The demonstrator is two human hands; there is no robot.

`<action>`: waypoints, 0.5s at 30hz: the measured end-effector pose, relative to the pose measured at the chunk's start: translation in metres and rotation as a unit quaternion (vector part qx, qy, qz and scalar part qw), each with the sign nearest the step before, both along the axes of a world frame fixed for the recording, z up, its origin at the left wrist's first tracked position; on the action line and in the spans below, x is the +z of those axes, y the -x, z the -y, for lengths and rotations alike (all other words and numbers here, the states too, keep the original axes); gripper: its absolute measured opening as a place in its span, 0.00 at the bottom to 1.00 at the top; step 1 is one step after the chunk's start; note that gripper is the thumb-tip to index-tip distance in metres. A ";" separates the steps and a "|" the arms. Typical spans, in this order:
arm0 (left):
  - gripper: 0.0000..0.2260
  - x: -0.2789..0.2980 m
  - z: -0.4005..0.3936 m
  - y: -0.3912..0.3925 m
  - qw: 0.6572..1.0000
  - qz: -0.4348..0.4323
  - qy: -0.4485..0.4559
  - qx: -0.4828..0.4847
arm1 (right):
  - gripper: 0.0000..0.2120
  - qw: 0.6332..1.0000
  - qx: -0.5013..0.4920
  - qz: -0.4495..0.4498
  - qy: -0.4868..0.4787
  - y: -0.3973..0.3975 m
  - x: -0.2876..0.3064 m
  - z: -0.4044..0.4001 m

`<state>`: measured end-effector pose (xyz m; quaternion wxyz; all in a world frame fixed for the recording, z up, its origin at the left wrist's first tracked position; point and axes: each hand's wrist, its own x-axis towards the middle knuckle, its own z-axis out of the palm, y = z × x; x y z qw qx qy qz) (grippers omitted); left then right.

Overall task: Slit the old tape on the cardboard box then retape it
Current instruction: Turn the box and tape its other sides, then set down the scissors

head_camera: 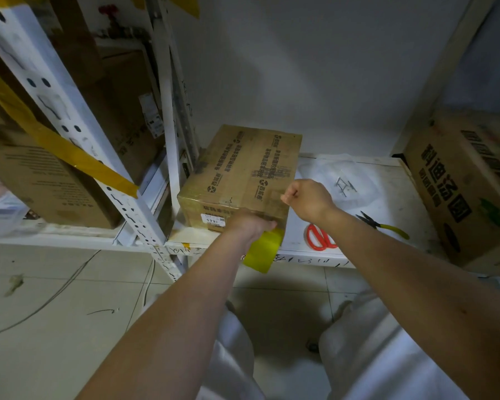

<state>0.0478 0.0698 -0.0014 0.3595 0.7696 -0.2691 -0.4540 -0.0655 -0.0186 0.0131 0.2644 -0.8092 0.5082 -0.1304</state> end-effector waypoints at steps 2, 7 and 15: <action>0.18 -0.001 0.000 0.000 1.000 -0.011 -0.017 0.004 | 0.10 0.999 0.017 -0.031 0.003 -0.004 0.002 0.005; 0.21 -0.005 0.003 -0.002 0.999 -0.029 -0.039 0.008 | 0.05 0.997 0.025 -0.068 0.021 -0.008 -0.006 0.014; 0.21 -0.007 0.006 0.001 0.999 -0.026 -0.043 0.011 | 0.11 0.994 0.009 -0.107 0.037 -0.010 -0.009 0.015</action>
